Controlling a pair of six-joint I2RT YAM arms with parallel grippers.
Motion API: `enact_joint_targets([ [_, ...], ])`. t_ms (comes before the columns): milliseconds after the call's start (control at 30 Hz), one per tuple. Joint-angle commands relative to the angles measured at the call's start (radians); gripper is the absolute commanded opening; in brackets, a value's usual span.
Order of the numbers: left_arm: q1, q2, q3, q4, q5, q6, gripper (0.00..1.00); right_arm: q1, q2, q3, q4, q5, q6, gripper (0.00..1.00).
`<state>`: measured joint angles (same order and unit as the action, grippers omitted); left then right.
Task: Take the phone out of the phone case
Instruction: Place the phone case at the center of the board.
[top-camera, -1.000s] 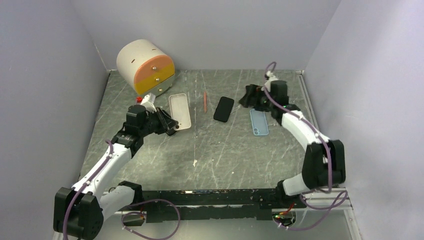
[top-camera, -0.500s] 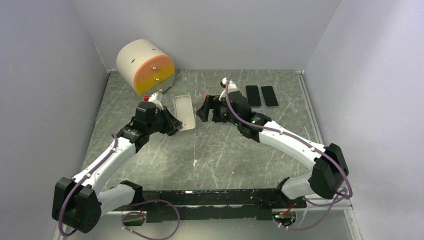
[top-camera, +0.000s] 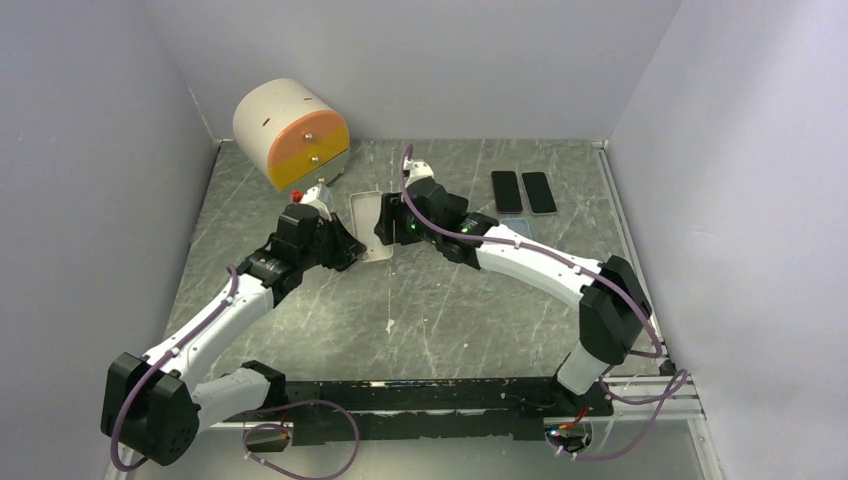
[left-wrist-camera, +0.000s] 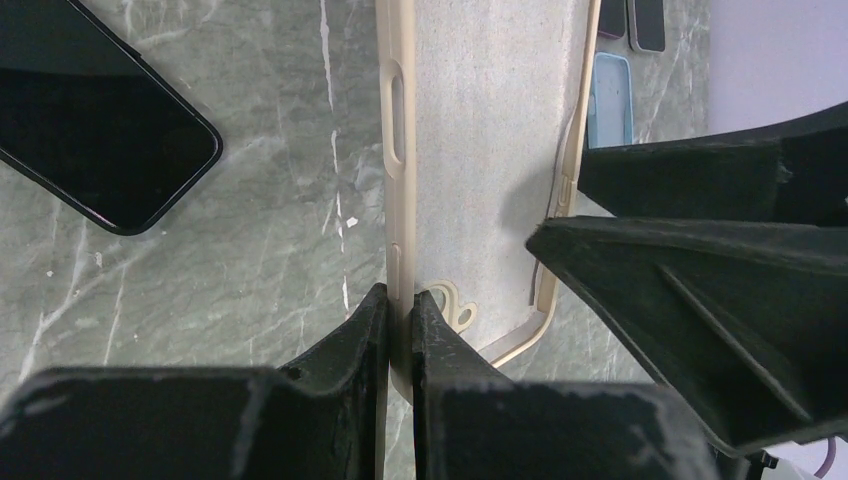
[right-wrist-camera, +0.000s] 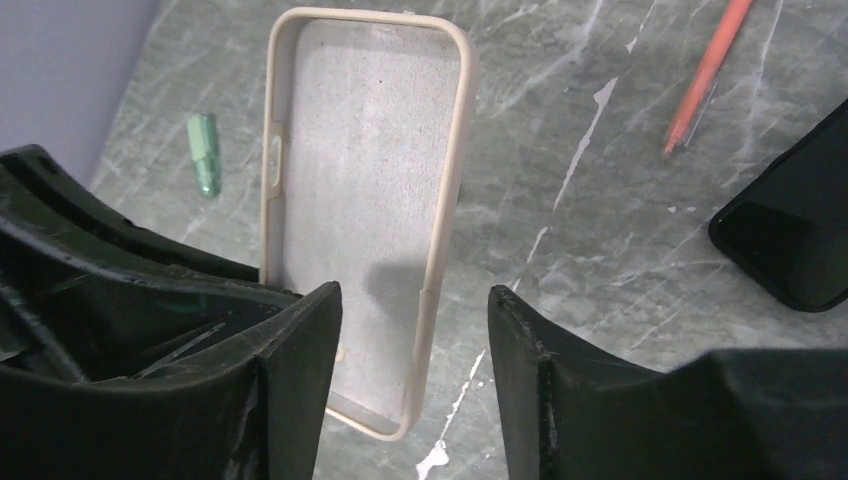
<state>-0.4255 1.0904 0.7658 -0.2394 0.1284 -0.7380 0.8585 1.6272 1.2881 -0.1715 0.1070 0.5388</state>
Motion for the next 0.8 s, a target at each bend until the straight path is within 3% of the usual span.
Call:
enact_joint_targets([
  [0,-0.009,-0.019,0.039,0.038,-0.01,0.005,0.02,0.005,0.027,0.082,-0.045,0.033,-0.043,0.52],
  [333,-0.011,-0.01,0.028,0.072,0.021,0.016,0.05,0.006,0.057,0.119,-0.083,0.02,-0.104,0.0],
  [767,-0.005,-0.082,0.015,0.031,-0.062,0.072,0.65,-0.064,-0.032,0.079,-0.176,0.024,-0.328,0.0],
])
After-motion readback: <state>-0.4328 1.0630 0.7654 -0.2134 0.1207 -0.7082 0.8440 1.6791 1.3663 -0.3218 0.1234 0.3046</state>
